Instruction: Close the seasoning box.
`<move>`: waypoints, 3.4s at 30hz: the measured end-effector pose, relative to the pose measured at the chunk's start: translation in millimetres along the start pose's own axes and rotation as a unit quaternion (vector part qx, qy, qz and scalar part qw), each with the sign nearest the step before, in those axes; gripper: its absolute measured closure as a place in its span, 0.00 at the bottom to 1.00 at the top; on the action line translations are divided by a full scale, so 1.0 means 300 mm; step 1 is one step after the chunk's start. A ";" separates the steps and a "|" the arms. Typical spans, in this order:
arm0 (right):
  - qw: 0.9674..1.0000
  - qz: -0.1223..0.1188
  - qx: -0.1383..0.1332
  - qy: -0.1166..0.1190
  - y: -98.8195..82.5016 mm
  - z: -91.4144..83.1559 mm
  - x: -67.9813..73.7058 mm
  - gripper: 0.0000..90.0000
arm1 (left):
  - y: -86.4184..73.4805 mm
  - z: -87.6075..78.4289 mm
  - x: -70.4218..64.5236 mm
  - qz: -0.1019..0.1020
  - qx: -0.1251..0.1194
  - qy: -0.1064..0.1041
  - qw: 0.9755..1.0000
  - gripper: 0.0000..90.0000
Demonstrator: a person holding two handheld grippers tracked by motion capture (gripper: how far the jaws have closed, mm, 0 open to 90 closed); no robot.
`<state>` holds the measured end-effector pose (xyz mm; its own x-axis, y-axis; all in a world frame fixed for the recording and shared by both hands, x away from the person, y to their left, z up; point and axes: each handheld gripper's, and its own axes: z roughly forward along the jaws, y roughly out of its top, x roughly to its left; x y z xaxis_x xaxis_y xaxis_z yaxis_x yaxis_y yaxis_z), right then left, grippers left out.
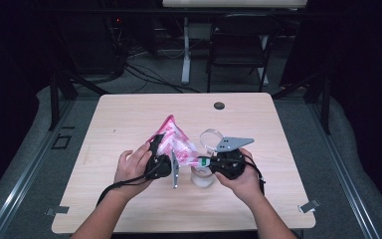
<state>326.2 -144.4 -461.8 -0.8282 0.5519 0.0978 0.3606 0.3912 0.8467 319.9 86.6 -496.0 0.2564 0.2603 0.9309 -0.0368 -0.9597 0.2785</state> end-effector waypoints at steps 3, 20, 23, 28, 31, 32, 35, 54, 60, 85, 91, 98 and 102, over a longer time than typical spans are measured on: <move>1.000 0.000 0.001 -0.001 0.000 -0.001 0.000 1.00 | 0.001 0.000 -0.001 0.004 -0.001 0.001 1.000 0.70; 1.000 0.004 0.001 -0.001 -0.005 -0.001 -0.006 1.00 | 0.010 0.000 0.001 0.027 -0.001 0.004 1.000 0.70; 1.000 0.005 0.000 -0.001 -0.005 -0.002 -0.007 1.00 | 0.011 0.000 0.003 0.031 0.000 0.005 1.000 0.70; 1.000 0.005 0.000 -0.002 -0.005 -0.003 -0.007 1.00 | 0.014 0.000 0.004 0.036 0.001 0.003 0.999 0.70; 1.000 0.005 0.000 -0.002 -0.005 -0.003 -0.007 1.00 | 0.015 0.001 0.006 0.038 0.000 0.002 0.999 0.70; 1.000 0.004 0.000 -0.002 -0.005 -0.004 -0.007 1.00 | 0.015 0.001 0.006 0.039 -0.001 0.004 0.999 0.70; 1.000 0.004 -0.001 -0.002 -0.004 -0.006 -0.006 1.00 | 0.018 0.000 0.009 0.044 -0.005 0.007 0.999 0.70; 1.000 0.011 0.001 -0.003 -0.017 -0.012 -0.015 1.00 | 0.039 0.002 0.014 0.064 -0.007 0.009 0.998 0.70; 1.000 0.015 0.004 -0.006 -0.025 -0.011 -0.018 1.00 | 0.048 0.004 0.010 0.074 -0.007 0.012 0.997 0.70; 1.000 0.018 0.017 -0.010 -0.045 0.014 -0.027 1.00 | 0.051 0.008 0.008 0.088 -0.004 0.013 0.996 0.70; 1.000 0.018 0.016 -0.010 -0.045 0.017 -0.026 1.00 | 0.050 0.006 0.010 0.088 -0.003 0.013 0.996 0.70; 1.000 0.018 0.018 -0.008 -0.045 0.023 -0.026 1.00 | 0.047 0.004 0.012 0.090 -0.002 0.016 0.996 0.70; 1.000 0.018 0.018 -0.006 -0.045 0.028 -0.025 1.00 | 0.042 0.003 0.015 0.089 -0.002 0.018 0.996 0.70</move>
<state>331.0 -147.6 -478.1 -0.8089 0.5754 0.1207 0.4055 0.3975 0.8231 321.4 75.4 -488.6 0.2108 0.0896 0.9734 -0.0822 -0.9906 0.1090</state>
